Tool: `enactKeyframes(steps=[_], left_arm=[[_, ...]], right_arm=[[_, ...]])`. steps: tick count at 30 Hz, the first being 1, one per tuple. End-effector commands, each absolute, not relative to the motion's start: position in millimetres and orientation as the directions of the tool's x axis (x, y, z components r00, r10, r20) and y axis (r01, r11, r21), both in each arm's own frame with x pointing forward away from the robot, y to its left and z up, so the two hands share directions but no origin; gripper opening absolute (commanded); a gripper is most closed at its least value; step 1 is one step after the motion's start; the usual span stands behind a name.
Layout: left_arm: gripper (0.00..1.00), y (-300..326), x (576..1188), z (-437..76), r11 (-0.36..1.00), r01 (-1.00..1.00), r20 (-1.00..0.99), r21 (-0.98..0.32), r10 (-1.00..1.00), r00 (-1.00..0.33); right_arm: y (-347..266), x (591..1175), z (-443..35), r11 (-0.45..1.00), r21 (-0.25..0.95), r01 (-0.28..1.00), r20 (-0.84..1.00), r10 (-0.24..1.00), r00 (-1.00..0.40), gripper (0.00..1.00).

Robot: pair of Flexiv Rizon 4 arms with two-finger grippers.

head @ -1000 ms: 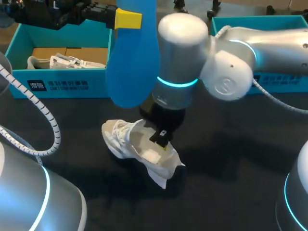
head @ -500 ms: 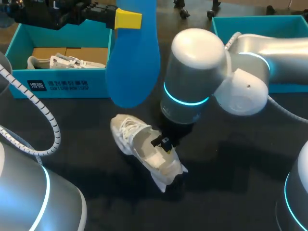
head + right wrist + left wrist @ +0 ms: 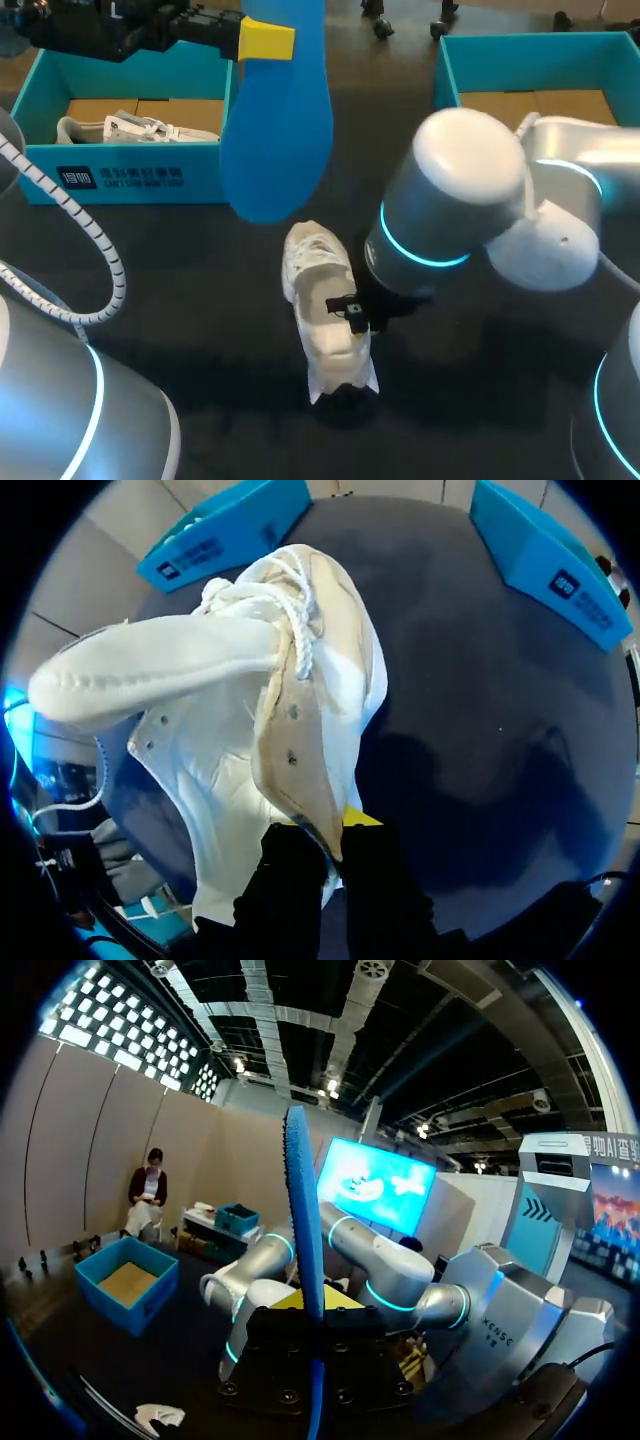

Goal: Take the shoe out of the shoebox, open the shoe tongue, remove and reinsert the insole, then place the shoe into the shoebox

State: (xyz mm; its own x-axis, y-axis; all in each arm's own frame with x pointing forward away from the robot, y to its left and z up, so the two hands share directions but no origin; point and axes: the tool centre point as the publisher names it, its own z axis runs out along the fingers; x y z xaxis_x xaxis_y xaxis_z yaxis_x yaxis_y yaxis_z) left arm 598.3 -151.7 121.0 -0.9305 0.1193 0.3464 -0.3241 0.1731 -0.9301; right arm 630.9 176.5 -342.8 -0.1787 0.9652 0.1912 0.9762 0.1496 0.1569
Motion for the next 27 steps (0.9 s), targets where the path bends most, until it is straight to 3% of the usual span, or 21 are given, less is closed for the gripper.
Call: enactKeyframes(steps=[1, 27], left_arm=[[0.00, -152.3, 598.9, 120.7, 0.174, -0.324, 0.346, -0.930, 0.120, -0.930], [0.00, -152.3, 598.9, 120.7, 0.174, -0.324, 0.346, -0.930, 0.120, -0.930]], right_arm=[[174.4, 626.2, -338.1, 0.127, 0.181, 0.975, 0.188, 0.969, -0.162, 0.00], [170.7, 621.9, -387.5, 0.070, 0.100, 0.992, 0.301, 0.949, -0.097, 0.00]])
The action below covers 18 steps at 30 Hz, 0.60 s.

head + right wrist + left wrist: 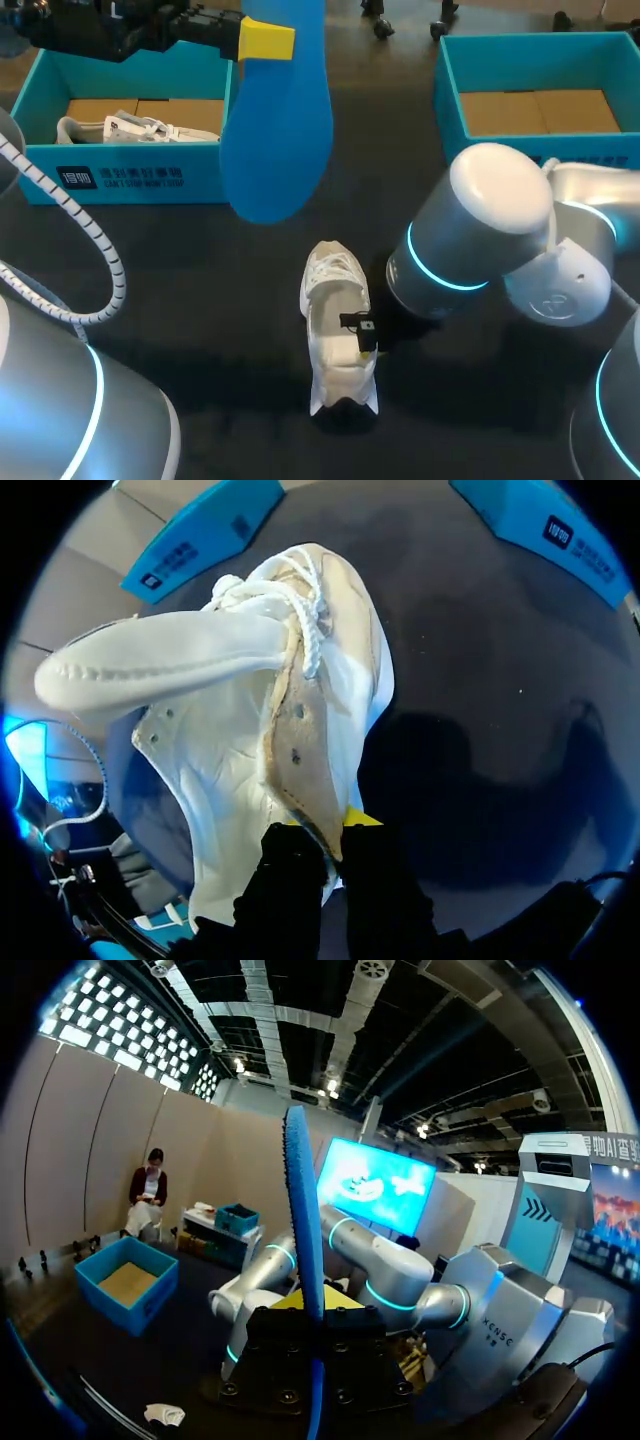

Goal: Take the shoe out of the shoebox, open the shoe tongue, remove and reinsert the insole, then place the shoe into the shoebox

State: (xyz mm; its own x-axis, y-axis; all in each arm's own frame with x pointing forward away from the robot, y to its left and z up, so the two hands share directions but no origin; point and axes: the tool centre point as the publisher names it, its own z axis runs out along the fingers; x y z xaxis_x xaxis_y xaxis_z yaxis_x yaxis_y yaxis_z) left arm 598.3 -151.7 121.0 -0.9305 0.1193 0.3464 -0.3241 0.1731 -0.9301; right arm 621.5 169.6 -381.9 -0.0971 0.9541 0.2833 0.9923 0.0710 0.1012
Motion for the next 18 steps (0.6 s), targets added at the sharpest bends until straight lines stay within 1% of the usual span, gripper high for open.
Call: enactKeyframes(steps=[1, 3, 4, 7, 8, 9, 10, 14, 18], left_arm=[[0.00, -152.3, 598.9, 120.7, 0.174, -0.324, 0.346, -0.930, 0.120, -0.930], [0.00, -152.3, 598.9, 120.7, 0.174, -0.324, 0.346, -0.930, 0.120, -0.930], [0.00, -152.3, 598.9, 120.7, 0.174, -0.324, 0.346, -0.930, 0.120, -0.930], [0.00, -152.3, 598.9, 120.7, 0.174, -0.324, 0.346, -0.930, 0.120, -0.930], [0.00, -152.3, 598.9, 120.7, 0.174, -0.324, 0.346, -0.930, 0.120, -0.930], [0.00, -152.3, 598.9, 120.7, 0.174, -0.324, 0.346, -0.930, 0.120, -0.930], [0.00, -152.3, 598.9, 120.7, 0.174, -0.324, 0.346, -0.930, 0.120, -0.930], [0.00, -152.3, 598.9, 120.7, 0.174, -0.324, 0.346, -0.930, 0.120, -0.930], [0.00, -152.3, 598.9, 120.7, 0.174, -0.324, 0.346, -0.930, 0.120, -0.930]], right_arm=[[170.7, 622.0, -387.6, 0.069, 0.100, 0.993, 0.303, 0.948, -0.096, 0.04], [171.0, 622.9, -388.2, 0.068, 0.099, 0.993, 0.304, 0.948, -0.096, 0.24], [171.3, 623.4, -388.4, 0.069, 0.098, 0.993, 0.305, 0.948, -0.096, 0.42], [172.0, 624.2, -388.7, 0.069, 0.093, 0.993, 0.306, 0.947, -0.095, 0.49], [172.2, 624.3, -388.6, 0.069, 0.091, 0.993, 0.307, 0.947, -0.094, 0.58], [172.6, 624.4, -387.3, 0.067, 0.089, 0.994, 0.307, 0.947, -0.092, 0.98], [172.7, 624.3, -386.6, 0.065, 0.087, 0.994, 0.308, 0.947, -0.089, 1.00], [169.4, 619.1, -366.4, 0.018, 0.075, 0.997, 0.329, 0.943, -0.042, 1.00], [159.1, 614.1, -339.7, 0.014, 0.120, 0.993, 0.391, 0.918, -0.060, 1.00]])
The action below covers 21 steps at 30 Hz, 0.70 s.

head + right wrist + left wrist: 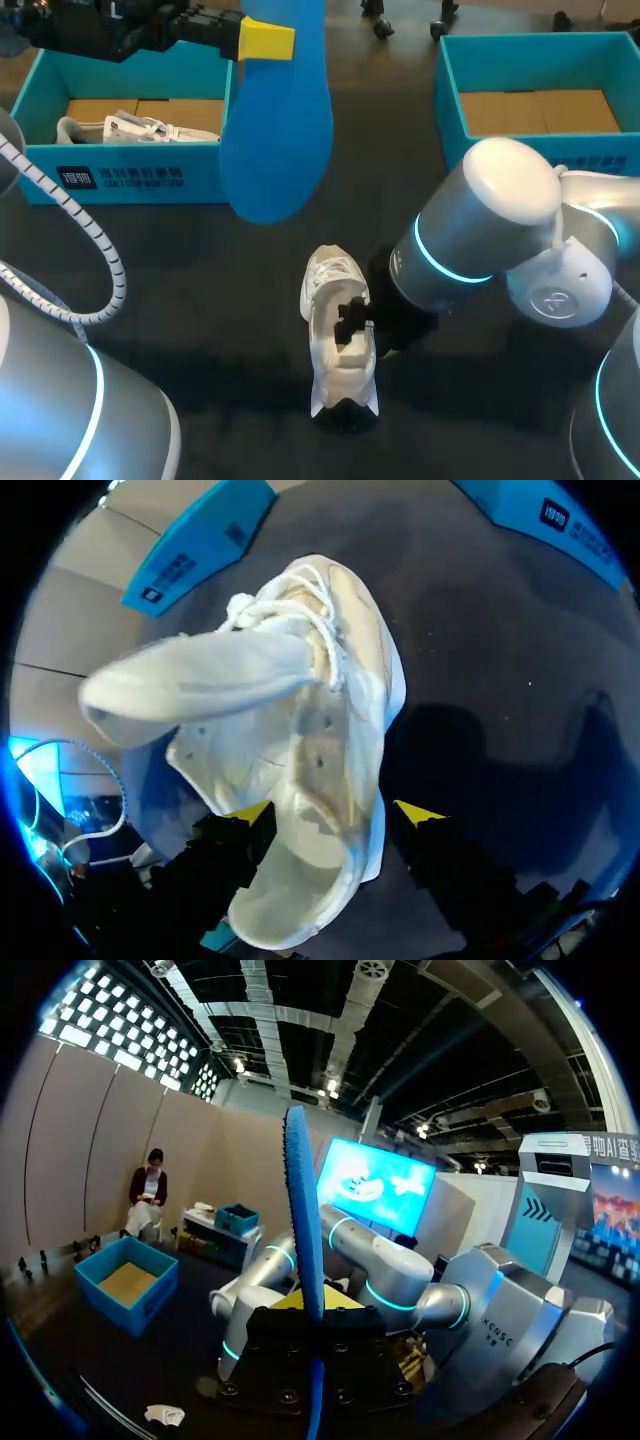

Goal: Take the shoe out of the shoebox, open the shoe tongue, remove and reinsert the insole, then place the shoe into the shoebox

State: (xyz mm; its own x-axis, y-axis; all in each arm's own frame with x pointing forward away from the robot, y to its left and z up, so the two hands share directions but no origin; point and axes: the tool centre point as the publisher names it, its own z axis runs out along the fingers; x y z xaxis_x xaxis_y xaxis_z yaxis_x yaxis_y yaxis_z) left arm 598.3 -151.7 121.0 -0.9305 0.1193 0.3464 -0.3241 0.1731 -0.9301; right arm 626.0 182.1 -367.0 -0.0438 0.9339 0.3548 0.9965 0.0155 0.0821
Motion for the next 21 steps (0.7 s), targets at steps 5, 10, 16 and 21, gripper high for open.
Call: enactKeyframes(steps=[5, 10, 16, 21], left_arm=[[0.00, -152.3, 598.9, 120.7, 0.174, -0.324, 0.346, -0.930, 0.120, -0.930], [0.00, -152.3, 598.9, 120.7, 0.174, -0.324, 0.346, -0.930, 0.120, -0.930], [0.00, -152.3, 598.9, 120.7, 0.174, -0.324, 0.346, -0.930, 0.120, -0.930], [0.00, -152.3, 598.9, 120.7, 0.174, -0.324, 0.346, -0.930, 0.120, -0.930]], right_arm=[[154.1, 612.2, -322.4, 0.022, 0.107, 0.994, 0.358, 0.932, -0.059, 1.00], [154.1, 612.2, -322.4, 0.022, 0.107, 0.994, 0.358, 0.932, -0.059, 1.00], [154.1, 618.7, -330.9, 0.005, 0.089, 0.996, 0.487, 0.872, -0.048, 1.00], [118.2, 640.5, -294.4, -0.084, 0.100, 0.991, 0.511, 0.859, 0.021, 1.00]])
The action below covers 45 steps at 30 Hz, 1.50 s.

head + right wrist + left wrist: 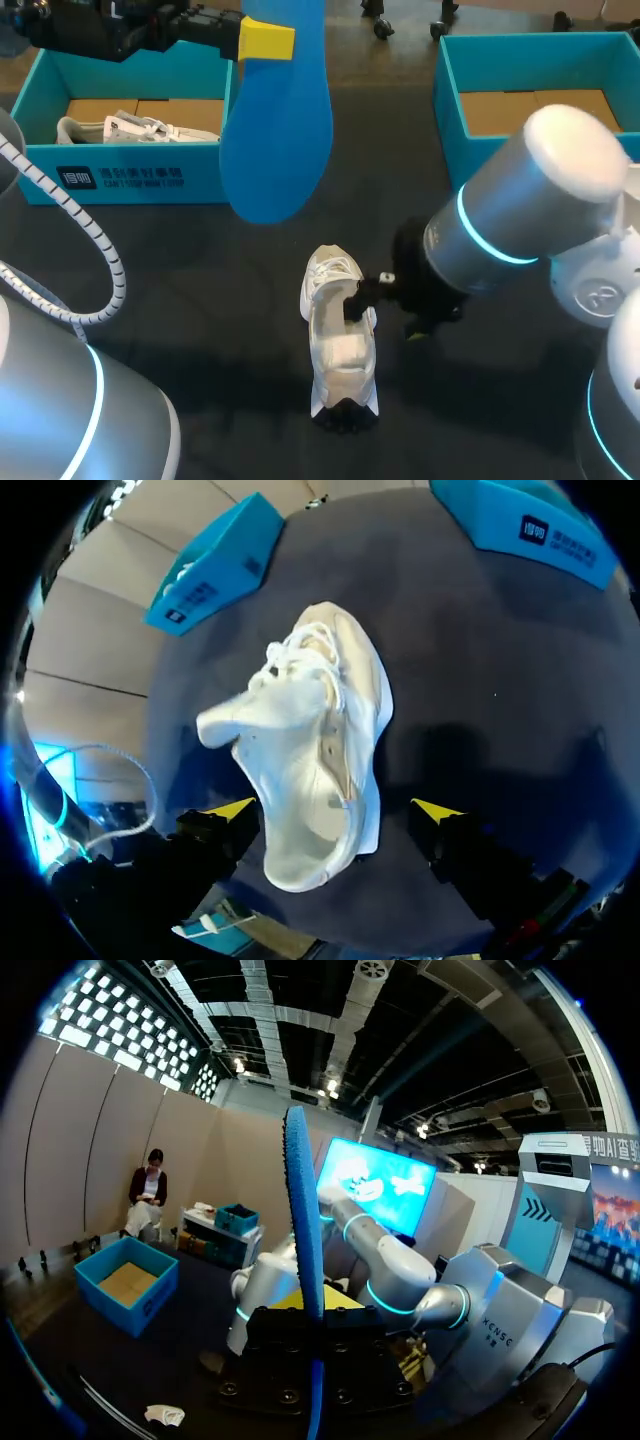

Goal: Take the shoe out of the shoebox, open the shoe tongue, remove and reinsert the insole, then place the shoe into the shoebox

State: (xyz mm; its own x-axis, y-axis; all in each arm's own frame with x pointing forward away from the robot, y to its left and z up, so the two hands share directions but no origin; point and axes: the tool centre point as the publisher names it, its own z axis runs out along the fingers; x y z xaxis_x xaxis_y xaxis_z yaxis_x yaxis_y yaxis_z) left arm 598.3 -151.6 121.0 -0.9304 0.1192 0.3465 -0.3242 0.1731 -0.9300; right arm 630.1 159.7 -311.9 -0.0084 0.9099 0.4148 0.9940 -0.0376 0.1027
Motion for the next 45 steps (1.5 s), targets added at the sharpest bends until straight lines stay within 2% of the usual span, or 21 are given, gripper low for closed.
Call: enactKeyframes(steps=[1, 6, 8, 19, 21, 29, 36, 40, 45], left_arm=[[0.00, -152.3, 598.9, 120.7, 0.174, -0.324, 0.346, -0.930, 0.120, -0.930], [0.00, -152.3, 598.9, 120.7, 0.174, -0.324, 0.346, -0.930, 0.120, -0.930], [0.00, -152.3, 598.9, 120.7, 0.174, -0.324, 0.346, -0.930, 0.120, -0.930], [0.00, -152.3, 598.9, 120.7, 0.174, -0.324, 0.346, -0.930, 0.120, -0.930], [0.00, -152.3, 598.9, 120.7, 0.174, -0.324, 0.346, -0.930, 0.120, -0.930], [0.00, -152.3, 598.9, 120.7, 0.174, -0.324, 0.346, -0.930, 0.120, -0.930], [0.00, -152.3, 598.9, 120.7, 0.174, -0.324, 0.346, -0.930, 0.120, -0.930], [0.00, -152.3, 598.9, 120.7, 0.174, -0.324, 0.346, -0.930, 0.120, -0.930], [0.00, -152.3, 598.9, 120.7, 0.174, -0.324, 0.346, -0.930, 0.120, -0.930]], right_arm=[[110.1, 643.8, -284.5, -0.094, 0.116, 0.989, 0.558, 0.830, 0.013, 1.00], [78.8, 656.9, -243.8, -0.167, 0.127, 0.978, 0.632, 0.773, 0.050, 1.00], [71.5, 662.7, -229.6, -0.181, 0.094, 0.979, 0.663, 0.745, 0.074, 1.00], [71.5, 662.7, -229.6, -0.181, 0.094, 0.979, 0.663, 0.745, 0.074, 1.00], [77.1, 670.0, -222.8, -0.160, 0.059, 0.985, 0.693, 0.717, 0.075, 1.00], [74.9, 689.8, -177.0, -0.189, 0.048, 0.981, 0.804, 0.590, 0.074, 1.00], [77.0, 714.9, -161.5, -0.177, -0.023, 0.984, 0.846, 0.521, 0.114, 1.00], [77.1, 726.1, -151.9, -0.218, -0.067, 0.974, 0.871, 0.464, 0.164, 1.00], [77.1, 726.1, -151.9, -0.218, -0.067, 0.974, 0.871, 0.464, 0.164, 1.00]])
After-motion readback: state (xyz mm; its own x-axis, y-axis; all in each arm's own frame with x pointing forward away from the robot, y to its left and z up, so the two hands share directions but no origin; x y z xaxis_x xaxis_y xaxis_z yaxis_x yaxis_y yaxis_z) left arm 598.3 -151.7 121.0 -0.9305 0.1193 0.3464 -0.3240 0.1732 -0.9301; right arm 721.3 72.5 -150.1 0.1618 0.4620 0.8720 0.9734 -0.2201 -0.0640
